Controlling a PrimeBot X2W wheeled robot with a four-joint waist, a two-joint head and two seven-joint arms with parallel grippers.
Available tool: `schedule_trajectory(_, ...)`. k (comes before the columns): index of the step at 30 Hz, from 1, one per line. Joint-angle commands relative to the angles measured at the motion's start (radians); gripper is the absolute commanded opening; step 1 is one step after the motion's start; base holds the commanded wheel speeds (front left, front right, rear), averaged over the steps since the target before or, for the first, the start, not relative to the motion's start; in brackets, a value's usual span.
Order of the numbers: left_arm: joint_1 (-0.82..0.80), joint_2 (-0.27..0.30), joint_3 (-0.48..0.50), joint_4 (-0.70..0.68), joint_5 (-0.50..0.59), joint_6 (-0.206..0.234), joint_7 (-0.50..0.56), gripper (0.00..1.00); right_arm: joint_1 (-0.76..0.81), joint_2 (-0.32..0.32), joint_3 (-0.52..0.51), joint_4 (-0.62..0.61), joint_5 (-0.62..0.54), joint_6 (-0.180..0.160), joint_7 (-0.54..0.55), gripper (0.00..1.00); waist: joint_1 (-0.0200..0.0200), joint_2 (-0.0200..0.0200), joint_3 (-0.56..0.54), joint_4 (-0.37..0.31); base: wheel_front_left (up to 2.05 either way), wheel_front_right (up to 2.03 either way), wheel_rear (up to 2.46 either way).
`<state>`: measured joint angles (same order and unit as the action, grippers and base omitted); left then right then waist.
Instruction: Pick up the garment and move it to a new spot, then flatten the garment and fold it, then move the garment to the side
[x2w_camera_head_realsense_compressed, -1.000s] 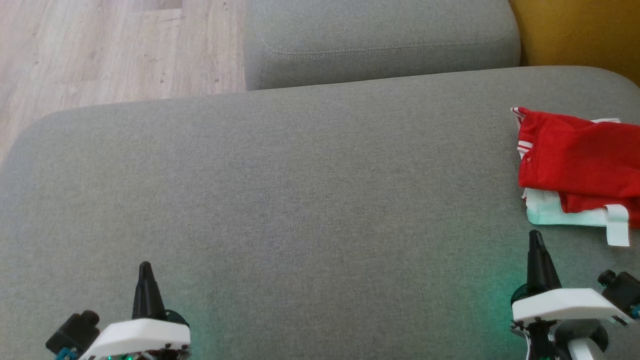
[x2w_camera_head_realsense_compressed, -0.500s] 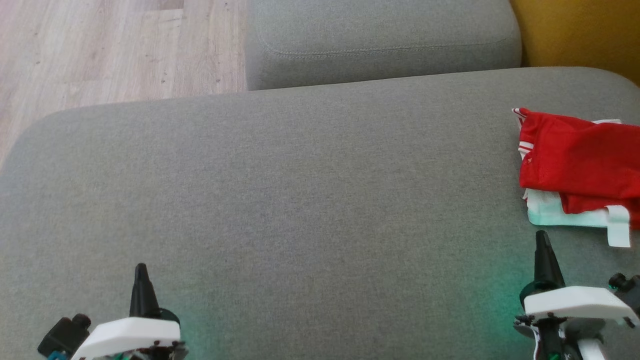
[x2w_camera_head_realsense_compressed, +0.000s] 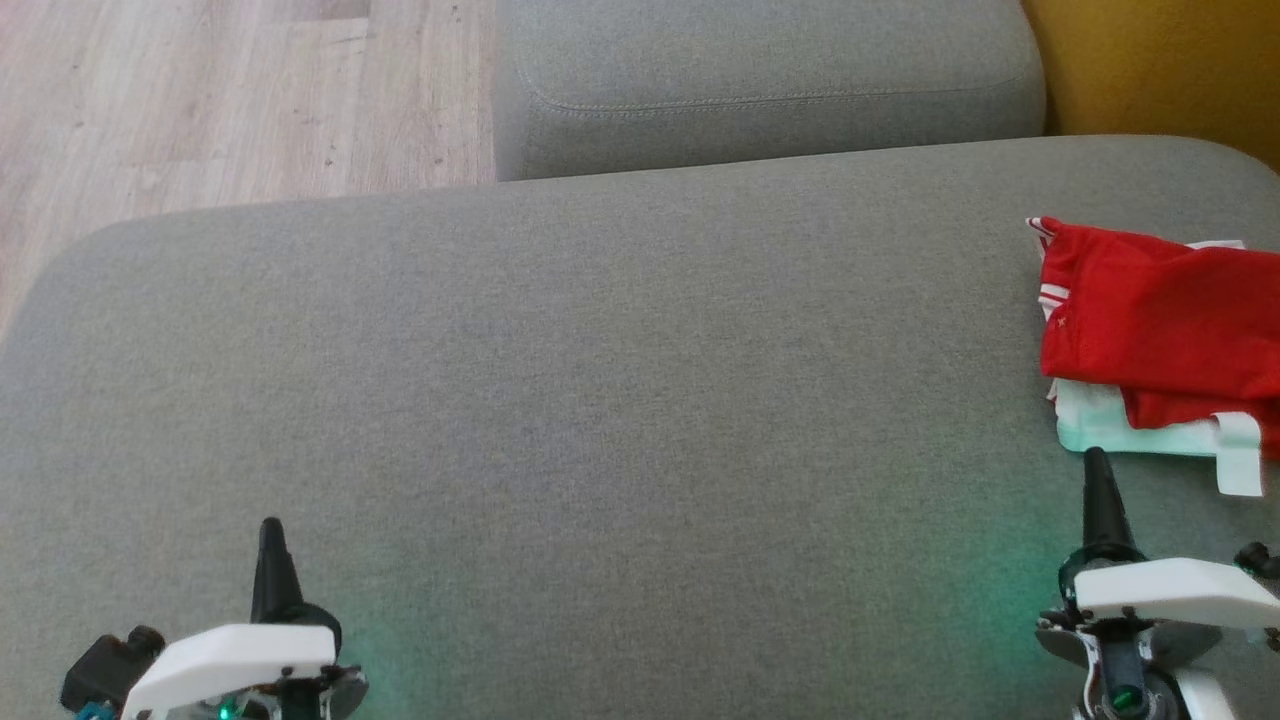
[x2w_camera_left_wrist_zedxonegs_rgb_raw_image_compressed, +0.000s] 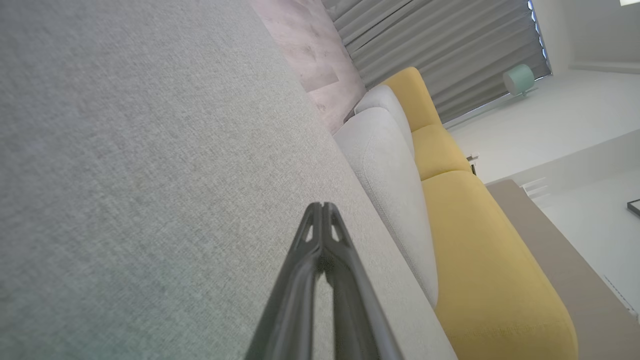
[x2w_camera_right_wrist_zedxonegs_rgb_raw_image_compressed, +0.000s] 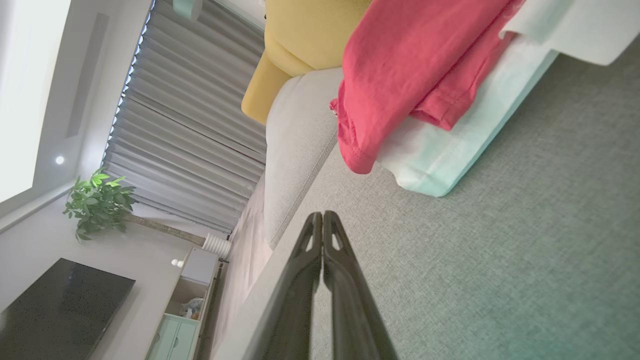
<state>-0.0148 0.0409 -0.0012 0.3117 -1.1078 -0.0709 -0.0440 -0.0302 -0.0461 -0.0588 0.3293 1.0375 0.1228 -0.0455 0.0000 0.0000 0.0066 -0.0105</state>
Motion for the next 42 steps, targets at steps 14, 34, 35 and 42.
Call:
schedule_trajectory(14,-0.061,0.006,0.050,-0.045,-0.150,-0.020,0.046,0.00,-0.056,-0.005,-0.010,-0.050,0.172,0.006,0.048,0.00,0.0000,0.0000,-0.001,0.003,0.00,0.00,0.00)
schedule_trajectory(34,-0.078,0.008,0.084,-0.056,-0.337,-0.041,0.105,0.00,-0.067,-0.006,-0.033,-0.069,0.385,0.007,0.106,0.00,0.0000,0.0000,-0.002,0.007,0.00,0.00,0.00)
schedule_trajectory(35,-0.079,0.008,0.086,-0.057,-0.346,-0.042,0.108,0.00,-0.068,-0.006,-0.034,-0.070,0.396,0.007,0.109,0.00,0.0000,0.0000,-0.002,0.007,0.00,0.00,0.00)
schedule_trajectory(42,-0.085,0.009,0.098,-0.061,-0.411,-0.050,0.129,0.00,-0.072,-0.006,-0.043,-0.076,0.470,0.007,0.130,0.00,0.0000,0.0000,-0.003,0.009,0.00,0.00,0.00)
